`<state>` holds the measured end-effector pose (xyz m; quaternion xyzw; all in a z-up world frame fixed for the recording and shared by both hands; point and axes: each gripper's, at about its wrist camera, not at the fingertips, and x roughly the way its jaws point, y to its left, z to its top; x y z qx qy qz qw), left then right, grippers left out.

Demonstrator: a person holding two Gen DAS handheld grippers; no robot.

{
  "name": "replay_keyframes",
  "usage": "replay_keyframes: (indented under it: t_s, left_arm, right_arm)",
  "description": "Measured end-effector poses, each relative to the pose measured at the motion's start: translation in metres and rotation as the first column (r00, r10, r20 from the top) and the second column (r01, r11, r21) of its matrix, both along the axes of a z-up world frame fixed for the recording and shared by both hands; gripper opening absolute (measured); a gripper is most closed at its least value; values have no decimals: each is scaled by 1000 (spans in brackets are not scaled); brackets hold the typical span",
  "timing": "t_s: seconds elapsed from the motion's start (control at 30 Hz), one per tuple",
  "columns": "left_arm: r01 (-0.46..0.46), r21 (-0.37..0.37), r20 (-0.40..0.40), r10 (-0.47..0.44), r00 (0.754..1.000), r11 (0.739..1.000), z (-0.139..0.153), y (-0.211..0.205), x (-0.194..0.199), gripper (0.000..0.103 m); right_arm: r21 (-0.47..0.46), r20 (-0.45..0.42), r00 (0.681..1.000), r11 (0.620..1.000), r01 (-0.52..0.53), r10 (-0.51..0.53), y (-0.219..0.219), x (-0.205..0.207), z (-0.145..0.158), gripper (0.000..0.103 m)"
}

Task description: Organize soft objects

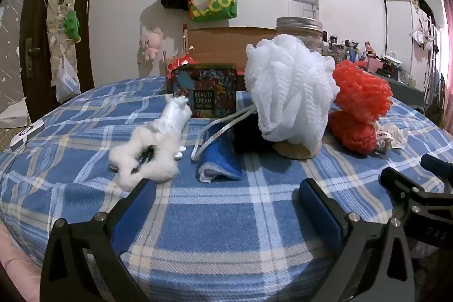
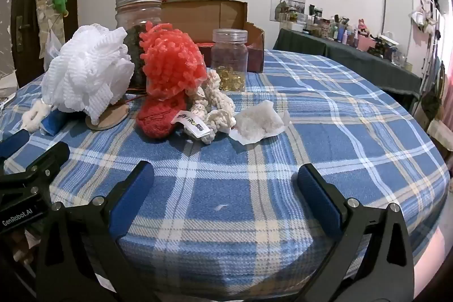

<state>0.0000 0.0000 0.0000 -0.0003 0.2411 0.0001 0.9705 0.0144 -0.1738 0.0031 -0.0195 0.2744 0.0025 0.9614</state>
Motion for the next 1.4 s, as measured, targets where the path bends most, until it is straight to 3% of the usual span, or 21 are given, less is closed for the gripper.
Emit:
replay_keyframes:
  t_s: [1.4]
  left_arm:
    - [0, -4, -10, -1, 1000, 1000, 0, 0, 0, 103]
  right_arm:
    - [8, -6, 1000, 1000, 1, 0, -1, 1, 0, 103]
